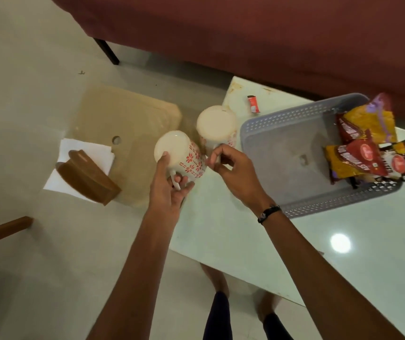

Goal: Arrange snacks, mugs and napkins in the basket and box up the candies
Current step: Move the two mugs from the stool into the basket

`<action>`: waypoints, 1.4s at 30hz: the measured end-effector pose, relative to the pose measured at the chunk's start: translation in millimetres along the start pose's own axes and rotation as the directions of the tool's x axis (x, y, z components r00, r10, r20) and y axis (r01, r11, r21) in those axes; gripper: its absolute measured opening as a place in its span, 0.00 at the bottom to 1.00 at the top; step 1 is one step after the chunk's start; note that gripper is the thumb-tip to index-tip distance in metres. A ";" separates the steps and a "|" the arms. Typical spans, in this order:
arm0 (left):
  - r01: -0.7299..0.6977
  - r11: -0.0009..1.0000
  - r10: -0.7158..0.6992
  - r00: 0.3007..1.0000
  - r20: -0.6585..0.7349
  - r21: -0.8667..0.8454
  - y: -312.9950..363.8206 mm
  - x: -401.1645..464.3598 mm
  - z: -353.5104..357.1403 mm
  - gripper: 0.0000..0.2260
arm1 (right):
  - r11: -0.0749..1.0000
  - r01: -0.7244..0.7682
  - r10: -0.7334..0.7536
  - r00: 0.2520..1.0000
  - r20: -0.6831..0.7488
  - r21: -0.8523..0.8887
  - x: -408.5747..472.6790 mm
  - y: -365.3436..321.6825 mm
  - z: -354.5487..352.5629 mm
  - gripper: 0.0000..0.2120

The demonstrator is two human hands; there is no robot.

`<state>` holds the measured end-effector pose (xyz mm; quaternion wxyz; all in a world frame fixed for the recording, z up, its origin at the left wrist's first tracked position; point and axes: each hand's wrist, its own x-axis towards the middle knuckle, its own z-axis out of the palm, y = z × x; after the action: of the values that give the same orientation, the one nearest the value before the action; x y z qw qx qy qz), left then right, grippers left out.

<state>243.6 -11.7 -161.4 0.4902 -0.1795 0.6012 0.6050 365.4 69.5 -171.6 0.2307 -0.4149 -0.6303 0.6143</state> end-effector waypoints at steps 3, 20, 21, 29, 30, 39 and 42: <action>0.017 1.000 -0.018 0.995 0.102 0.018 -20.1 -14.4 32.7 0.11 | 0.993 -0.019 0.038 0.987 -0.157 0.120 -22.3 -1.4 -39.9 0.09; -0.083 0.901 -0.062 0.947 0.316 0.425 -119.7 6.6 204.6 0.22 | 0.910 -0.138 0.347 0.771 -0.534 0.391 -100.5 67.4 -148.9 0.11; -0.092 0.890 -0.064 0.945 0.320 0.447 -122.8 12.4 207.6 0.22 | 0.908 -0.152 0.361 0.759 -0.542 0.391 -99.2 69.8 -149.1 0.09; -0.249 0.733 -0.029 0.918 0.395 0.633 -140.7 44.5 221.9 0.18 | 0.884 -0.238 0.450 0.662 -0.599 0.402 -86.1 81.1 -142.3 0.07; -0.284 0.706 -0.015 0.910 0.413 0.649 -140.5 46.2 222.9 0.17 | 0.888 -0.233 0.444 0.656 -0.610 0.396 -84.6 82.2 -140.7 0.07; -0.466 0.462 0.030 0.858 0.512 0.755 -127.8 61.5 233.3 0.18 | 0.840 -0.081 0.495 0.522 -0.694 0.537 -41.0 84.5 -119.8 0.09; -0.448 0.459 -0.027 0.856 0.516 0.767 -123.6 62.4 234.0 0.18 | 0.805 -0.109 0.562 0.458 -0.689 0.584 -22.9 86.3 -116.0 0.09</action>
<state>402.3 198.1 -230.1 0.5572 0.3191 0.7060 0.2987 491.6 110.1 -233.8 0.4637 -0.7086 -0.1767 0.5017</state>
